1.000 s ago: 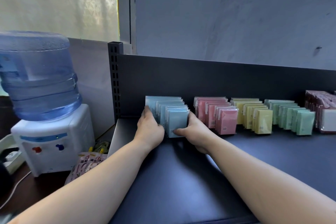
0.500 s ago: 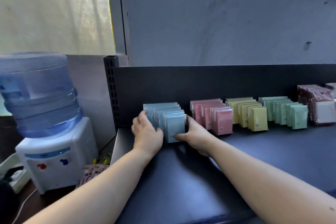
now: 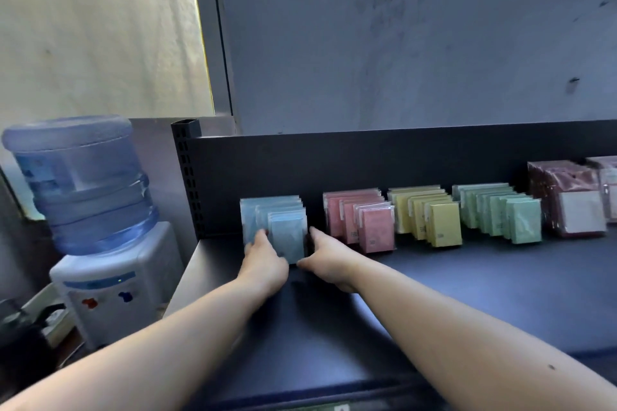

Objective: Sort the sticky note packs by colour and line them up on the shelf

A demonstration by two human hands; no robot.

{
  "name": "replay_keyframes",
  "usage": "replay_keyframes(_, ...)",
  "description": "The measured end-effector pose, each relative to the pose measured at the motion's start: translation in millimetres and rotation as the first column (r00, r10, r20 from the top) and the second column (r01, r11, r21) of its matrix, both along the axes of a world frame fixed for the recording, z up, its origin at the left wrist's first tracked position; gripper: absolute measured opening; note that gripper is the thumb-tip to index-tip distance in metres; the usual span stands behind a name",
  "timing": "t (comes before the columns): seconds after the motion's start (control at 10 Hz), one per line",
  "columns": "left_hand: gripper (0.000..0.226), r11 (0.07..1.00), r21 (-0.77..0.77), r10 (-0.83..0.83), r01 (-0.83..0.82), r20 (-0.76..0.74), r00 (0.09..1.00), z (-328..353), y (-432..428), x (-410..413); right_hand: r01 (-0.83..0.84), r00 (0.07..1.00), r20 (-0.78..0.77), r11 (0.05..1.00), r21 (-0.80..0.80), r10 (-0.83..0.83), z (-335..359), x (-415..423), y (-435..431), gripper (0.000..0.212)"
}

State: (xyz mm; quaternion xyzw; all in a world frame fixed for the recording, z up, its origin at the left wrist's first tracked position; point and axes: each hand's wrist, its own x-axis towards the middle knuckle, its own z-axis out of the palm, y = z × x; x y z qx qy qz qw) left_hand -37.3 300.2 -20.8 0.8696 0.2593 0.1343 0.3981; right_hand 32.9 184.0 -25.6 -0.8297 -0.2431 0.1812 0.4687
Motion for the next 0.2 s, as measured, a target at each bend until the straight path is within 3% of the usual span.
replay_keyframes(0.1,0.059,0.996,0.044,0.084,-0.083,-0.011,0.996,5.0,-10.5,-5.9,0.000,1.000,0.003,0.999,-0.050,0.000,4.7,-2.9,-11.8,0.085)
replay_keyframes(0.2,0.063,0.981,0.047,0.186,-0.186,0.006,0.983,10.5,-16.6,-10.6,-0.039,0.999,-0.008,0.998,-0.046,0.039,4.5,-5.7,-30.6,0.089)
